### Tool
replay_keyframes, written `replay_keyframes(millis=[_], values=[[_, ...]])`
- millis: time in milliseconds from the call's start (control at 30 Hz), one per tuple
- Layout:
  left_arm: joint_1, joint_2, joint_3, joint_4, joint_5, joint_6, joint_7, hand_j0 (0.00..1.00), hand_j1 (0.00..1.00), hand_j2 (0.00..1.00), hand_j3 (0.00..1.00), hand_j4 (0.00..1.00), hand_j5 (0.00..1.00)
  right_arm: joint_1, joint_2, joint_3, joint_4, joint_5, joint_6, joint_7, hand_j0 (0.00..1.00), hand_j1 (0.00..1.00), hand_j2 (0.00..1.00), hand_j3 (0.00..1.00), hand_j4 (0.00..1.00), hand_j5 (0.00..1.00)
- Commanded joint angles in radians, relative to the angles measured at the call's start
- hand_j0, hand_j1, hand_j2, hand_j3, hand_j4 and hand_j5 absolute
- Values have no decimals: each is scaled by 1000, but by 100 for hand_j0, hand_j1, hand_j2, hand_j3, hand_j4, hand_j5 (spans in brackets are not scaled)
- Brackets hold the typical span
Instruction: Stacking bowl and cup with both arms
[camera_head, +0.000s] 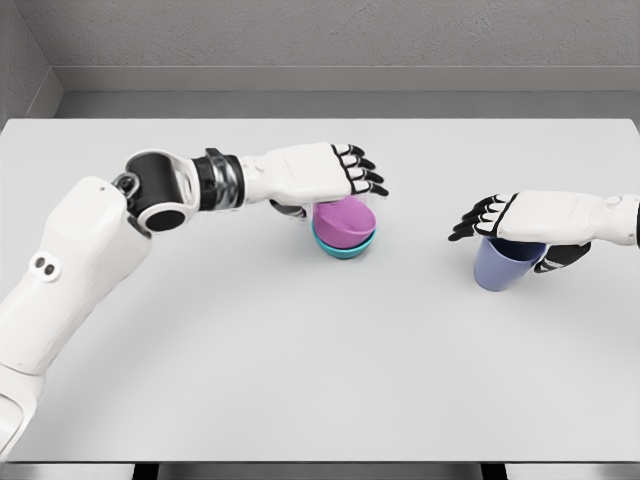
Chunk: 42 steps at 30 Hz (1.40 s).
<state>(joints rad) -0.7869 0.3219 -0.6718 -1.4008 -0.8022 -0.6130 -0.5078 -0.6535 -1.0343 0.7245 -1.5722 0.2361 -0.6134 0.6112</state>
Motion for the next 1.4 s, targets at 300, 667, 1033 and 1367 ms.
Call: replay_keyframes(millis=[300, 667, 1033, 1367], values=[[55, 558, 58, -285, 489, 2, 6, 100, 100, 100, 100, 100, 100, 2, -1, 0, 0, -4, 3, 0, 94, 94, 94, 94, 94, 94], [259, 672, 212, -282, 583, 2, 3, 100, 100, 100, 100, 100, 100, 2, -3, 1, 0, -6, 3, 0, 75, 75, 75, 75, 75, 75], [307, 657, 256, -293, 598, 2, 2, 100, 100, 100, 100, 100, 100, -12, -1, -7, 0, -11, 3, 0, 67, 67, 67, 67, 67, 67], [345, 646, 258, -299, 607, 2, 3, 100, 100, 100, 100, 100, 100, -14, 0, -7, 0, -12, 3, 0, 60, 60, 60, 60, 60, 60]])
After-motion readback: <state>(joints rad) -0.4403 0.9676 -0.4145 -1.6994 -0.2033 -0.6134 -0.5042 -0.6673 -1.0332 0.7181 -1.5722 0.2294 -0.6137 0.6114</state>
